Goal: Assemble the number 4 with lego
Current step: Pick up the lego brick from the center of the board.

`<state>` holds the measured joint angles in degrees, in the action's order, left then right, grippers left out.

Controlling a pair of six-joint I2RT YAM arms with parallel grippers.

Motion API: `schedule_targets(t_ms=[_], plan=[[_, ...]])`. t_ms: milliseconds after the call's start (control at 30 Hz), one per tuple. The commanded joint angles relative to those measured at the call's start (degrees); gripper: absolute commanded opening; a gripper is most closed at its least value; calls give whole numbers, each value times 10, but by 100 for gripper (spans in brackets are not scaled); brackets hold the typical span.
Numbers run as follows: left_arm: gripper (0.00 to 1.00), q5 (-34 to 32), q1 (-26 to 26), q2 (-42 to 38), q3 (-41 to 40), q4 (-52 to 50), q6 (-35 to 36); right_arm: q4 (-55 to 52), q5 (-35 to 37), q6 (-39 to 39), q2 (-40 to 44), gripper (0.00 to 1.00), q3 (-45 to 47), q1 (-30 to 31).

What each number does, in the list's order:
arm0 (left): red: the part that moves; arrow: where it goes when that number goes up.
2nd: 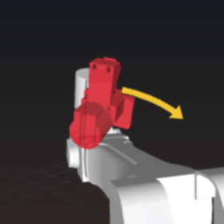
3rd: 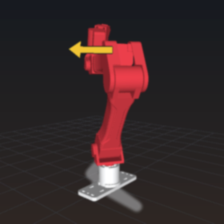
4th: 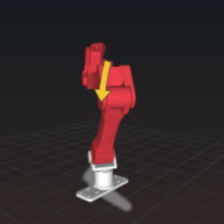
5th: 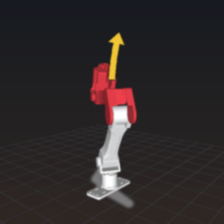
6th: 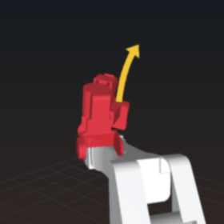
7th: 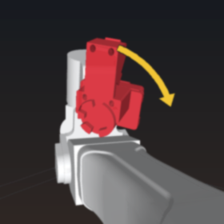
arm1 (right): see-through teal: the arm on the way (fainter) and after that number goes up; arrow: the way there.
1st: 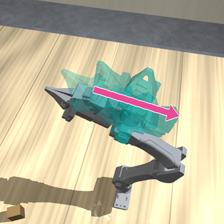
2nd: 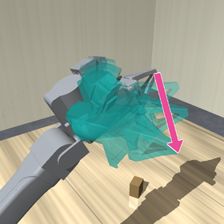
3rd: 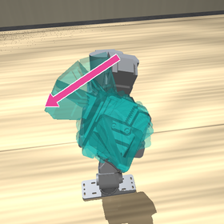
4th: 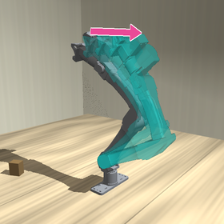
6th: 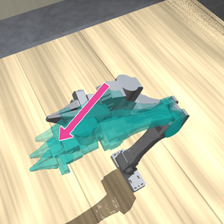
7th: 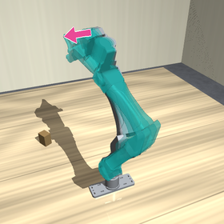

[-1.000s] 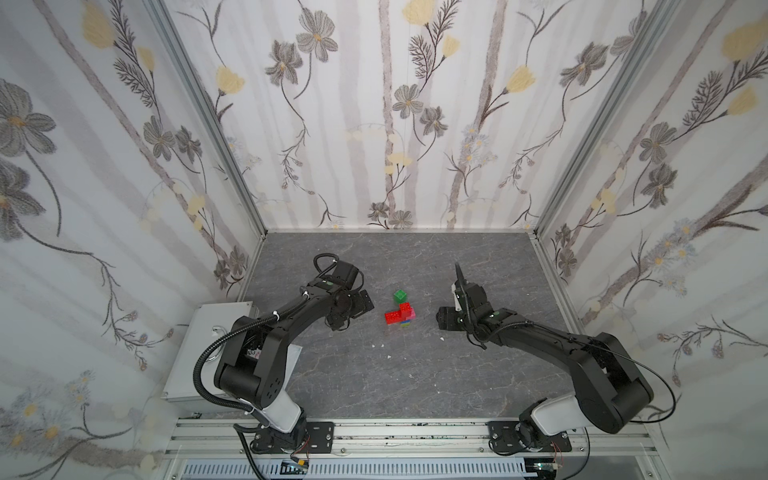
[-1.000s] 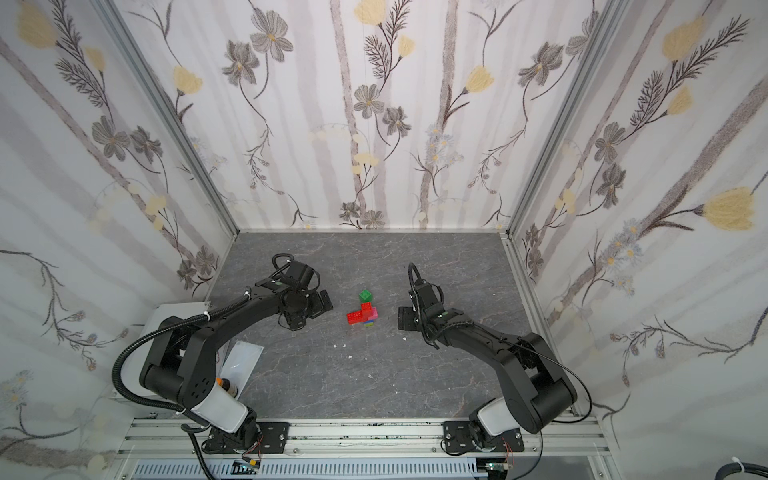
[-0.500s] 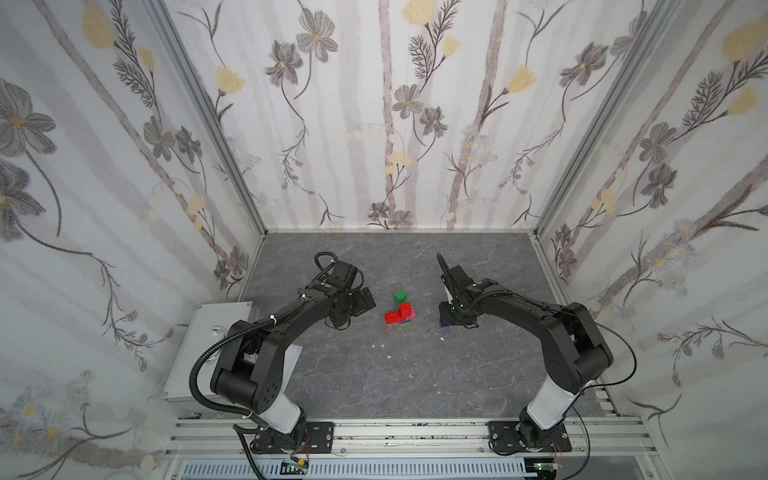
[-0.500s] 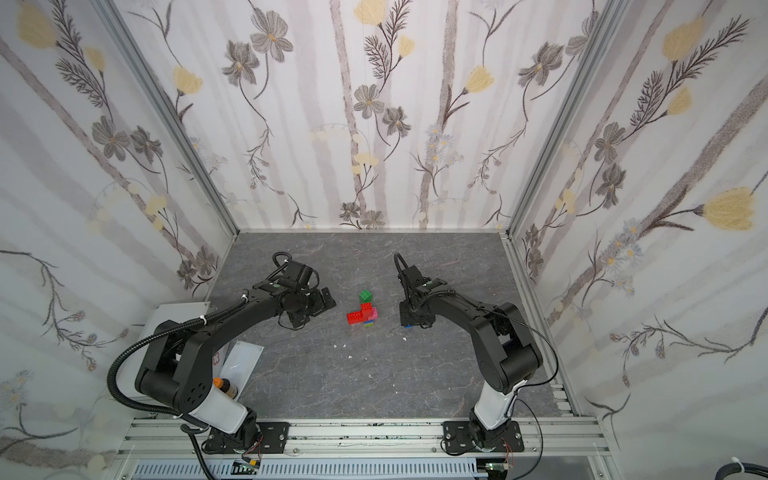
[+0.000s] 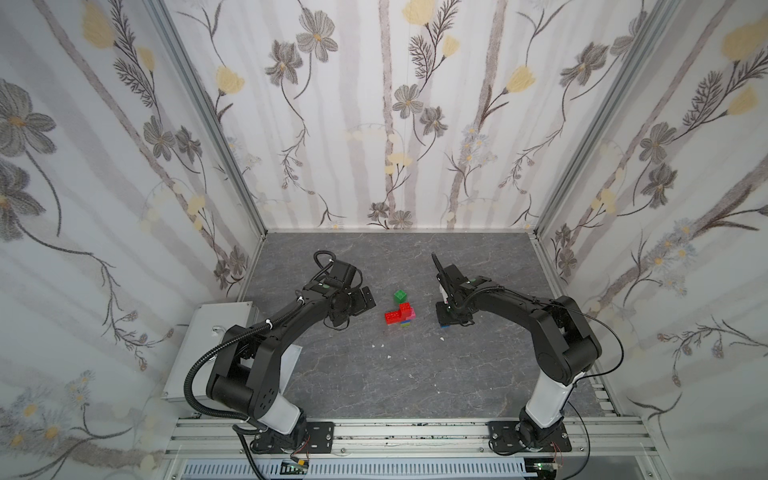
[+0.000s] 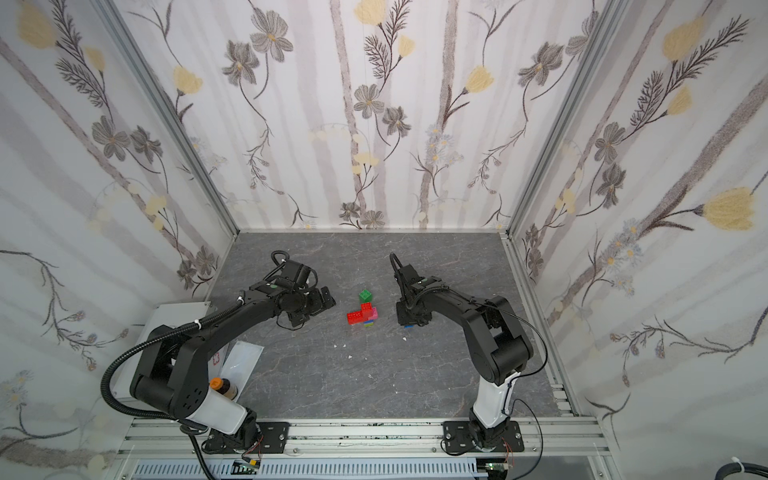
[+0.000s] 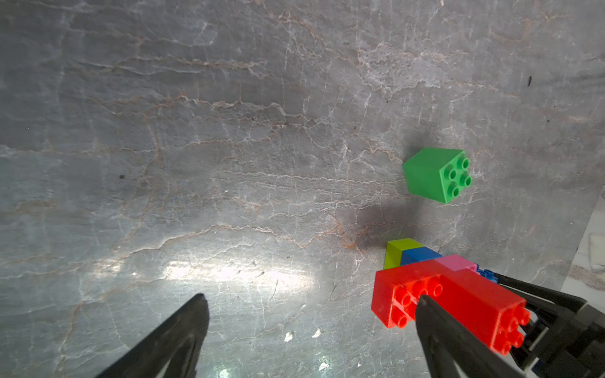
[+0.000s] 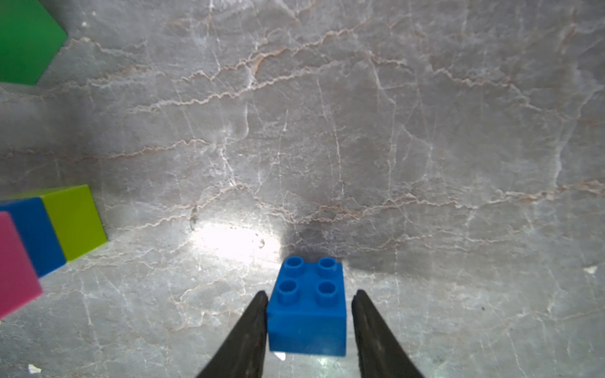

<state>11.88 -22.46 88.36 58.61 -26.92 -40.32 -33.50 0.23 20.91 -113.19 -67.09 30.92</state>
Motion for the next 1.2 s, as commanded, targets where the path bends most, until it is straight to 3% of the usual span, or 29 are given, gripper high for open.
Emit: schedule_targets(t_ms=[0,200,333,567,700,867,1033,1167], plan=[[100,-5,0,-12,11,-10,24,31,-9,-12,-9,39,-2,4],[100,5,0,-27,25,-34,36,60,-14,-36,38,28,11,12],[100,57,-16,-39,70,-67,68,133,-45,-98,131,25,47,22],[100,246,-91,-34,197,-158,171,357,-201,-263,324,25,168,39],[96,311,-118,-35,204,-134,187,454,-253,-346,391,25,230,42],[90,357,-117,-29,184,-67,160,520,-311,-378,436,25,275,42],[88,452,-109,-34,138,86,69,562,-349,-329,438,26,289,42],[86,501,-92,-51,97,219,-24,664,-383,-267,437,26,315,45]])
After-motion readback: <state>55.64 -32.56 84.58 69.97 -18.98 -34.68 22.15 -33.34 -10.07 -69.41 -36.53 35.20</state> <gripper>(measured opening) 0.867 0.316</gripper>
